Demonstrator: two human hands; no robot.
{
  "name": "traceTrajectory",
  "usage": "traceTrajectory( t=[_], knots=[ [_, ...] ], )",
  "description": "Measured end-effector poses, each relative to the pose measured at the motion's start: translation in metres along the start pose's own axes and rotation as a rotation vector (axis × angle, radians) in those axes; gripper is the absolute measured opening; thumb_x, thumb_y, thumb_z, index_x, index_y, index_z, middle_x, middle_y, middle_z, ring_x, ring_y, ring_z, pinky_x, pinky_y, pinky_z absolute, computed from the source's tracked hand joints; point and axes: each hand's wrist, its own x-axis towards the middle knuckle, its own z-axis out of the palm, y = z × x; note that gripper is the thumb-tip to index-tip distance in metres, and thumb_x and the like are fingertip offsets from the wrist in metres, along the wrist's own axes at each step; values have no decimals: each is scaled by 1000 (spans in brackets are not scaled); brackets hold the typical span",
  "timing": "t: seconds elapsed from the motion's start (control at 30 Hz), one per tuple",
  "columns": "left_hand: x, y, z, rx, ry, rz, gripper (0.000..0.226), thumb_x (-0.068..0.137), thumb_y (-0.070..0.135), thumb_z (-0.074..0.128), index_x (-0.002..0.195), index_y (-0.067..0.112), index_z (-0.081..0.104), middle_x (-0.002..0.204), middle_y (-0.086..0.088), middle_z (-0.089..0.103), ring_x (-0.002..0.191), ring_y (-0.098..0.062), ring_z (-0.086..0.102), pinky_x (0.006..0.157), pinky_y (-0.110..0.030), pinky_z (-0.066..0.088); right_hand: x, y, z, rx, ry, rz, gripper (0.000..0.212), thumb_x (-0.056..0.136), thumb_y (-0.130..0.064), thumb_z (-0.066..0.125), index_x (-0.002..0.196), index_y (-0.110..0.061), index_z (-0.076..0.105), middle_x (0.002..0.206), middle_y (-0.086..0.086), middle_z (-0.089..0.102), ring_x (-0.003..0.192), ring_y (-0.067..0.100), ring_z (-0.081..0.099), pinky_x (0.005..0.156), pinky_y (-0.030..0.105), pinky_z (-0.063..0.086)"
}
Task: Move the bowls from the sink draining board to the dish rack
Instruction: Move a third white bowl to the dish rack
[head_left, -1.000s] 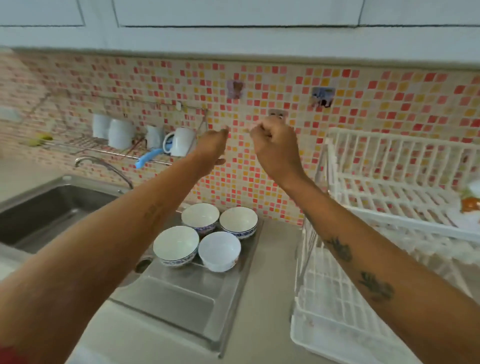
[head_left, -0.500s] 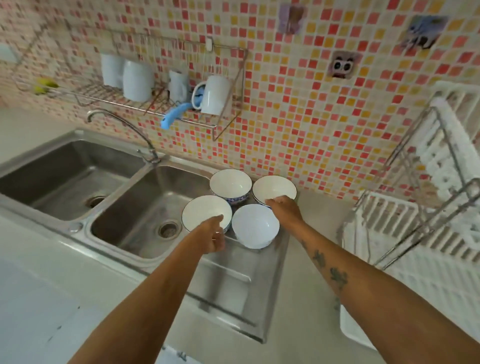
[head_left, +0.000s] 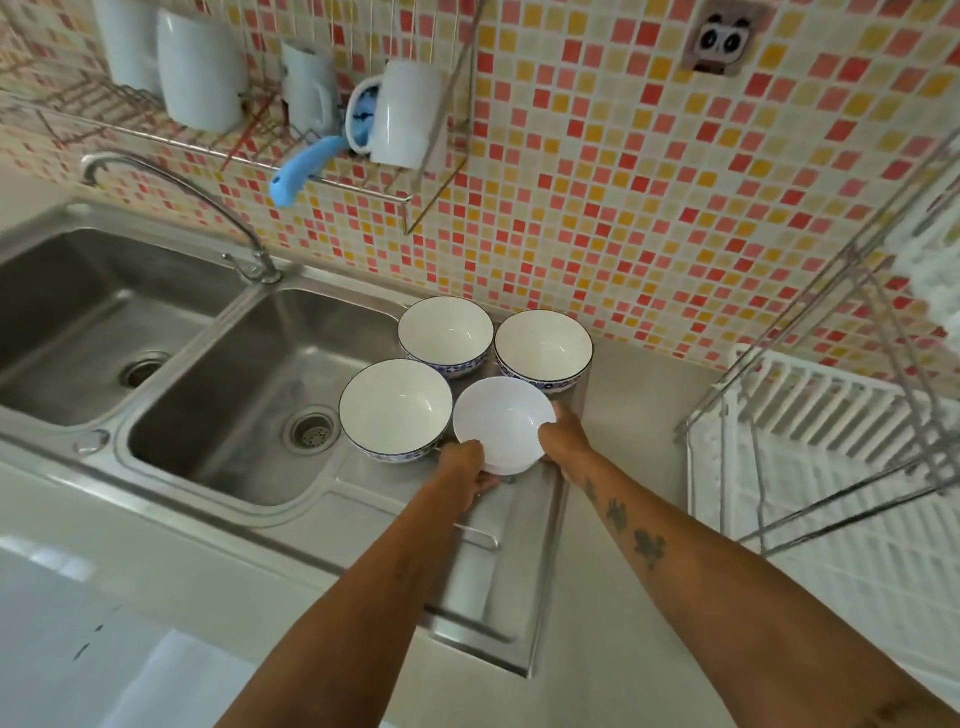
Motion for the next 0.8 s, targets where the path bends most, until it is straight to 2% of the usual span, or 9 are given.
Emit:
traceTrajectory(
  t=[0.07,0.2,0.33,0.4,0.47,0.53,0.67,0.73,0.8],
  knots=[
    [1,0,2,26,16,1,50,93,0,34,143,-1,34,138,-29,48,99,-43,62,43,-29,55,2,3,0,-13,11,-22,50,79,3,41,126,-10,53,124,15,60,101,26,54,91,44,53],
    [4,0,5,22,47,-25,52,93,-1,31,145,4,32,143,-22,44,114,-47,59,42,-31,55,4,4,1,-18,8,-38,54,80,3,41,131,-12,50,127,13,59,109,28,55,92,38,50],
    [1,1,6,-22,49,-35,53,93,-2,31,145,9,33,144,-21,44,118,-46,55,59,-42,55,1,4,-3,30,-19,-29,54,79,4,41,129,-12,52,127,14,59,108,29,55,91,42,53],
    [-4,1,6,-64,16,-26,54,93,-2,34,145,10,33,145,-20,43,116,-42,53,68,-46,55,-4,1,-9,51,-40,-16,54,79,3,40,129,-15,53,124,13,59,107,31,56,84,48,57],
    [-14,4,9,-87,-35,20,55,93,-2,37,146,13,34,143,-18,45,110,-37,51,75,-49,57,-12,-9,-18,71,-46,-20,55,81,2,40,131,-17,53,117,9,57,105,32,55,75,46,57],
    [-28,10,14,-98,-91,122,53,93,-2,39,143,16,38,138,-18,49,109,-37,53,74,-48,58,-20,-22,-28,109,-33,-51,55,83,3,40,133,-17,51,118,7,56,107,30,54,72,40,55],
    [-60,44,26,-58,-164,343,52,87,-3,44,136,15,46,126,-18,59,98,-32,61,53,-29,55,-40,-63,-54,141,61,-224,56,83,3,40,136,-14,49,133,11,55,118,31,53,89,40,52],
    [-76,67,31,-12,-117,377,55,83,2,49,136,17,44,127,-17,58,96,-30,63,63,-35,60,-58,-87,-69,145,108,-298,57,86,3,39,139,-14,45,133,11,53,119,29,51,86,36,50],
    [-97,87,36,8,-108,392,58,82,4,47,139,14,36,135,-15,50,112,-36,58,76,-43,60,-81,-109,-86,159,155,-364,55,87,3,36,138,-14,45,132,11,52,115,29,51,74,32,51]
  ],
)
